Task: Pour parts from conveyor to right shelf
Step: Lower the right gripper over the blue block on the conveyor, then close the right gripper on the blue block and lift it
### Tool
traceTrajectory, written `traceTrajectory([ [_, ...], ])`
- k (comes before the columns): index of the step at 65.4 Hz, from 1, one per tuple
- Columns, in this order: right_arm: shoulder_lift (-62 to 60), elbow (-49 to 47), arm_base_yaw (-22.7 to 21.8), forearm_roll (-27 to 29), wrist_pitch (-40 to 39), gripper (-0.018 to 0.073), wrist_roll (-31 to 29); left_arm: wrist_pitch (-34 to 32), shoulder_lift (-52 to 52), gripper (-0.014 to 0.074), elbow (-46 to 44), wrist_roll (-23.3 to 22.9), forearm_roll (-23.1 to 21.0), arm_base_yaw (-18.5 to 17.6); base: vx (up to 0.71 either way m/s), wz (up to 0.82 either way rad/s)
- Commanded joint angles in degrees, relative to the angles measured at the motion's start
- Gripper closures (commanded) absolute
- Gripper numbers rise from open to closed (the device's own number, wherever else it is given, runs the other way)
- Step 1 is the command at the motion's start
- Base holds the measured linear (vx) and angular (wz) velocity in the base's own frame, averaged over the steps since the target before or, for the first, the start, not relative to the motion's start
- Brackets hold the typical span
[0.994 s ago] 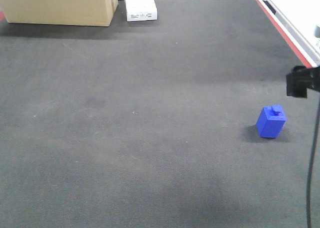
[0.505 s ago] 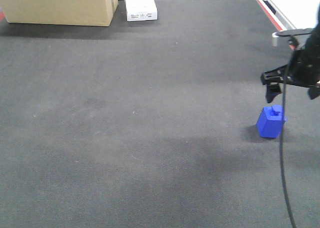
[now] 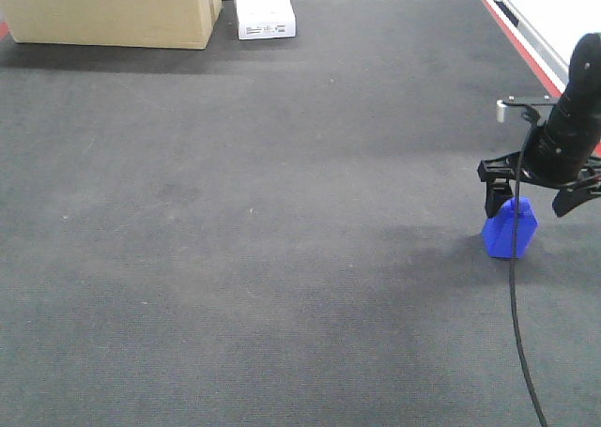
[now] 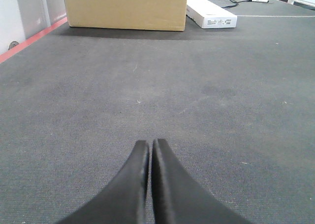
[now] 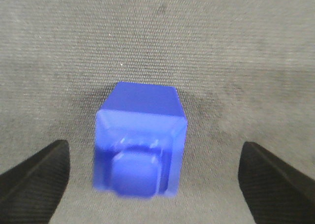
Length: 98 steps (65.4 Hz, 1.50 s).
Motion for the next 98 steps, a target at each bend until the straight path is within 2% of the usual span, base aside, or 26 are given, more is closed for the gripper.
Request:
traceTrajectory([
  [1, -2.22, -1.74, -0.13, 2.17, -0.37, -0.0088, -1.78, -4.25, -0.72, 0.0603, -1.07, -0.49, -0.45, -0.41, 0.00, 0.00],
  [21, 0.74, -1.74, -0.11, 1.78, -2.15, -0.0062, -2.11, -4.25, -0.72, 0.0603, -1.07, -0.49, -0.45, -0.41, 0.00, 0.00],
  [30, 1.10, -1.74, -0.11, 1.74, -1.59, 0.0026, -2.11, -4.25, -0.72, 0.0603, -1.07, -0.49, -0.45, -0.41, 0.00, 0.00],
  [39, 1.10, -1.97, -0.11, 0.62, -0.91, 0.0244, -2.82, -4.25, -0.72, 0.0603, -1.07, -0.49, -0.45, -0.41, 0.00, 0.00],
  [47, 1.10, -1.97, -0.11, -1.55, -1.02, 0.0562, -3.42, -4.25, -0.72, 0.0603, -1.07, -0.49, -0.45, -0.41, 0.00, 0.00],
  [48, 1.10, -1.97, -0.11, -1.62, -1.09, 0.0575, -3.37, -4.25, -0.72, 0.0603, -1.07, -0.49, -0.45, -0.41, 0.00, 0.00],
  [63, -1.18, -2.04, -0.11, -0.06, -2.48, 0.0566, -3.37, -4.25, -0.72, 0.0603, -1.07, -0.49, -0.45, -0.41, 0.00, 0.00],
  [80, -11.59, -1.45, -0.11, 0.69, -3.31, 0.0564, -3.42, -4.25, -0.72, 0.0603, -1.07, -0.49, -0.45, -0.41, 0.00, 0.00],
  [87, -18.28, 2.52, -0.11, 1.95, -6.62, 0.0564, -3.78, -4.25, -0.72, 0.0603, -1.07, -0.49, -0.45, -0.41, 0.00, 0.00],
  [98, -31.85, 16.28, -0.11, 3.56, -16.03, 0.0564, -4.34, -4.25, -0.72, 0.0603, -1.07, -0.49, -0.45, -0.41, 0.00, 0.00],
])
